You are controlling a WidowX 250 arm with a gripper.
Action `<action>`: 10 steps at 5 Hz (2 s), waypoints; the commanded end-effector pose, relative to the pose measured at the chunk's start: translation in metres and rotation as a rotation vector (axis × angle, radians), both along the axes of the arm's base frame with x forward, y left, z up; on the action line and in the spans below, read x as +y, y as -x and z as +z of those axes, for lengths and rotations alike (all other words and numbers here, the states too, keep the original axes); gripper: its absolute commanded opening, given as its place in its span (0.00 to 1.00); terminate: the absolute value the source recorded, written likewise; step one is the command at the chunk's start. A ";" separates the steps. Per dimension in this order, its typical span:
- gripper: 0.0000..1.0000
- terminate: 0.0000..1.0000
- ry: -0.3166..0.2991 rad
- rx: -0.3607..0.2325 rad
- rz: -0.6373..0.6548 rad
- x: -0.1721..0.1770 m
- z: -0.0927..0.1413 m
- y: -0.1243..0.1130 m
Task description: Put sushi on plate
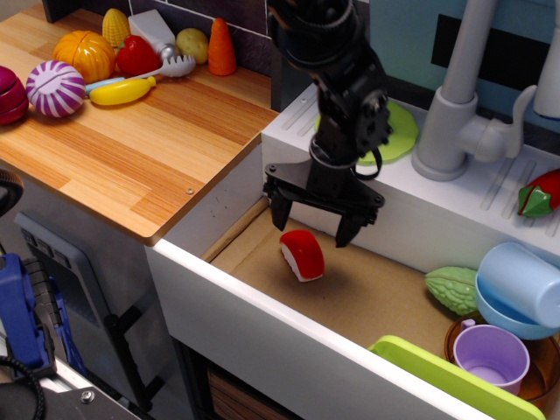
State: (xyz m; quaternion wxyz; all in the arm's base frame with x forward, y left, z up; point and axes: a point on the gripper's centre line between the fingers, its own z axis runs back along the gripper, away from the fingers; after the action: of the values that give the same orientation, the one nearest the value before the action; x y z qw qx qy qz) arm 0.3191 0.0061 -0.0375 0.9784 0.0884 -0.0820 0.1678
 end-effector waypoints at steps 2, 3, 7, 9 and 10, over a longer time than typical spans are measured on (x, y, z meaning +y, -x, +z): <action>1.00 0.00 0.005 -0.088 0.087 0.001 -0.014 -0.005; 1.00 0.00 0.007 -0.104 0.111 0.003 -0.024 0.000; 0.00 0.00 0.015 -0.125 0.120 0.009 -0.042 -0.002; 0.00 0.00 -0.120 -0.121 0.091 0.002 0.024 0.012; 0.00 0.00 -0.199 -0.182 0.026 0.001 0.051 0.017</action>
State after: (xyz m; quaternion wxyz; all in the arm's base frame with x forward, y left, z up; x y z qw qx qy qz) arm 0.3000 0.0064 0.0095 0.9553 0.1905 -0.1866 0.1273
